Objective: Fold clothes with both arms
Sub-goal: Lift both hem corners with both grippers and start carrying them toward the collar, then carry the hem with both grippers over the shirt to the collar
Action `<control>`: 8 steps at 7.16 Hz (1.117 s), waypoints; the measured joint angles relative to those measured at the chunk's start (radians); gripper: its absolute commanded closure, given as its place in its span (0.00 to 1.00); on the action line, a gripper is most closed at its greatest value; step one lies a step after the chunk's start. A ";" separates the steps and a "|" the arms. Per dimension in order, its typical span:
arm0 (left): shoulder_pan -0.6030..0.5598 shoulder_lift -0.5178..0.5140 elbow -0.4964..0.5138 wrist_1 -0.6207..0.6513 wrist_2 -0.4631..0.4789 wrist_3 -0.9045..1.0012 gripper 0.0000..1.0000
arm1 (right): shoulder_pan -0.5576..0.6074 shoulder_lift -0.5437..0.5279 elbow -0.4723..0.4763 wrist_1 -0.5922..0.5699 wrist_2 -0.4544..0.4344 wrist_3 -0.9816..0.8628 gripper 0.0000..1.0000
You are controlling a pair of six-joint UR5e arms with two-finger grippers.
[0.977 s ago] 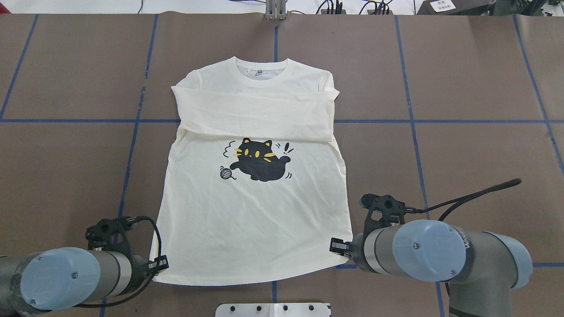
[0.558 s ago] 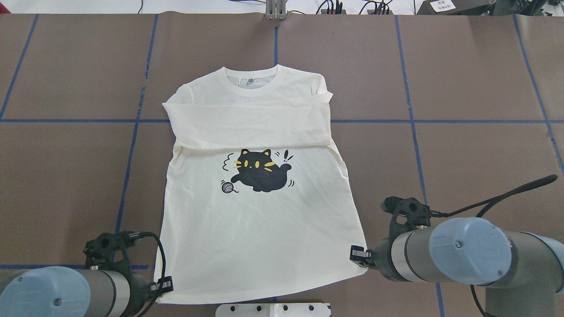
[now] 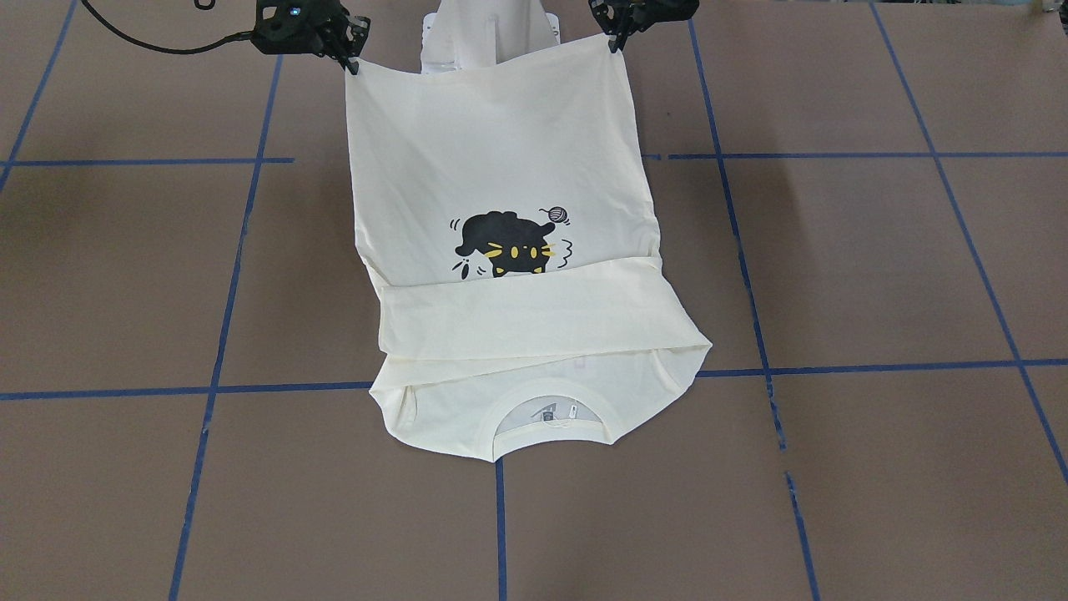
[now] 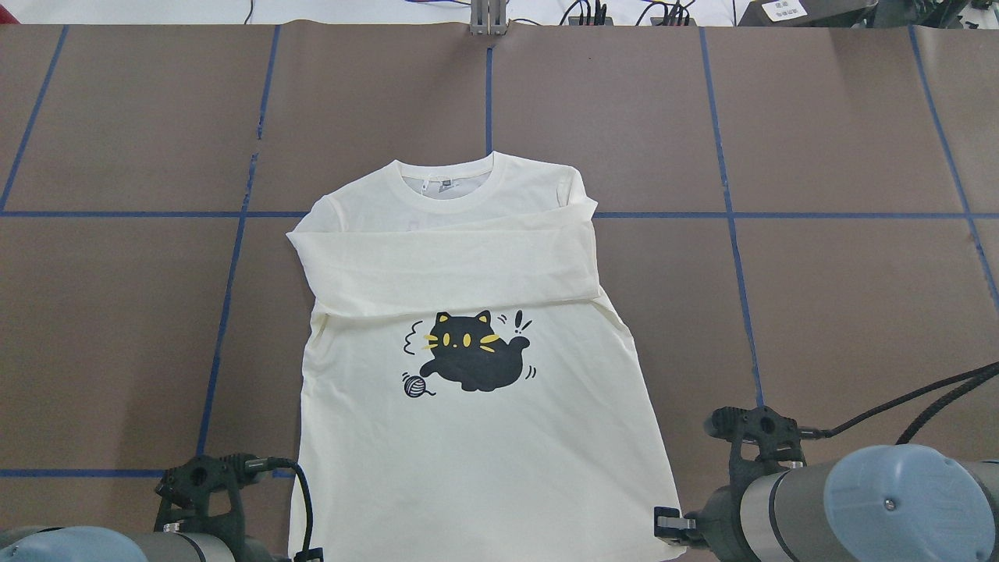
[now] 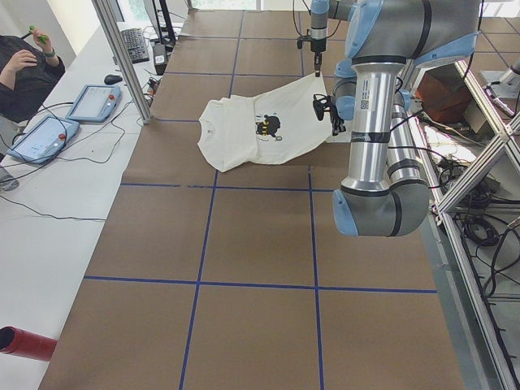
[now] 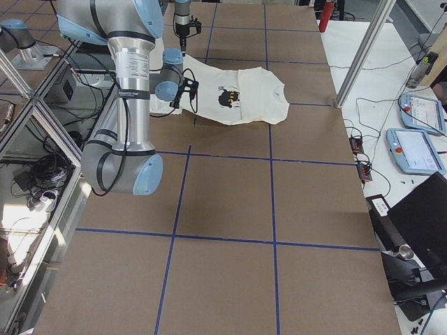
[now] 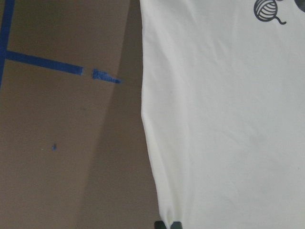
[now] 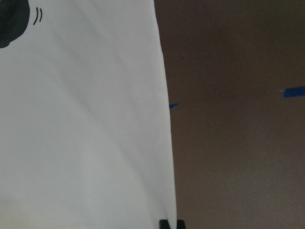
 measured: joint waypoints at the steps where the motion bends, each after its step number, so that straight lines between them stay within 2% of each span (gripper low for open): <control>1: -0.005 -0.003 0.002 0.003 -0.001 0.001 1.00 | 0.018 0.012 -0.013 0.003 0.000 -0.021 1.00; 3: -0.067 -0.010 0.008 0.006 -0.013 0.034 1.00 | 0.113 0.075 -0.070 0.006 0.002 -0.116 1.00; 5: -0.229 -0.046 0.023 0.018 -0.081 0.153 1.00 | 0.216 0.175 -0.138 0.009 0.005 -0.151 1.00; 8: -0.412 -0.122 0.196 0.017 -0.117 0.270 1.00 | 0.412 0.337 -0.328 0.009 0.098 -0.200 1.00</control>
